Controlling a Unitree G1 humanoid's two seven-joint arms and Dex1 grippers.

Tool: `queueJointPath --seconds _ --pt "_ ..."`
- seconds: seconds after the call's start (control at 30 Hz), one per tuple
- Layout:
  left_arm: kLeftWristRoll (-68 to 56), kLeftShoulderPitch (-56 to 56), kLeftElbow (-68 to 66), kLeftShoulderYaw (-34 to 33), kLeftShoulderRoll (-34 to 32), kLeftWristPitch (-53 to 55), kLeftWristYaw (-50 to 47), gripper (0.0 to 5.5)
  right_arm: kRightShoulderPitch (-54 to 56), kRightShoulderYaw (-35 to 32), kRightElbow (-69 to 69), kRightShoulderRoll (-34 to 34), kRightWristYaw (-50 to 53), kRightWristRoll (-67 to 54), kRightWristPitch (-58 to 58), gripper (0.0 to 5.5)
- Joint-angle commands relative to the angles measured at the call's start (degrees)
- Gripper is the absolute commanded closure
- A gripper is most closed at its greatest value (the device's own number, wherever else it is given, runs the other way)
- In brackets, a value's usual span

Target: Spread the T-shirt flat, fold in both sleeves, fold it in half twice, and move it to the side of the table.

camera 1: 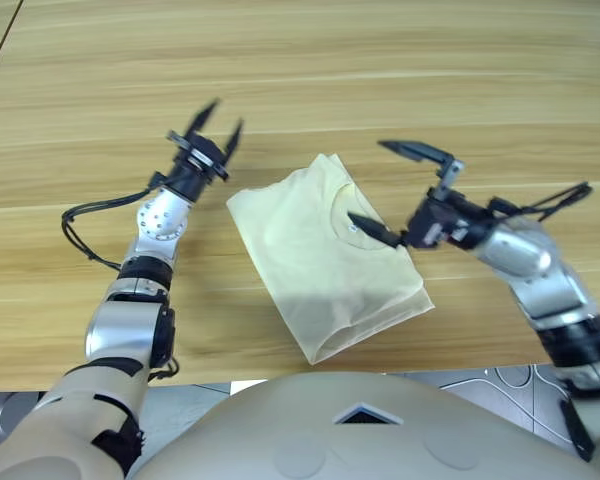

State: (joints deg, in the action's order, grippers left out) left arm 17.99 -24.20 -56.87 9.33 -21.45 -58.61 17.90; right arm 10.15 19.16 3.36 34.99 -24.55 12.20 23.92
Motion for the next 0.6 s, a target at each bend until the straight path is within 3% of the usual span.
queueJointPath --seconds 0.03,0.33,0.6 --pt "7.65 4.44 3.98 7.26 -1.62 2.77 2.67 3.37 7.03 2.37 -8.57 -7.87 5.63 8.64 -4.22 0.12" --pt "21.88 0.07 -0.62 15.44 -2.23 16.04 -14.94 3.37 16.97 3.28 -31.44 -17.77 19.32 17.87 -7.92 0.12" --pt "21.76 -0.83 -2.53 18.86 -1.88 15.66 -19.15 3.37 25.17 4.75 -57.05 -20.23 30.27 22.33 -8.27 0.12"
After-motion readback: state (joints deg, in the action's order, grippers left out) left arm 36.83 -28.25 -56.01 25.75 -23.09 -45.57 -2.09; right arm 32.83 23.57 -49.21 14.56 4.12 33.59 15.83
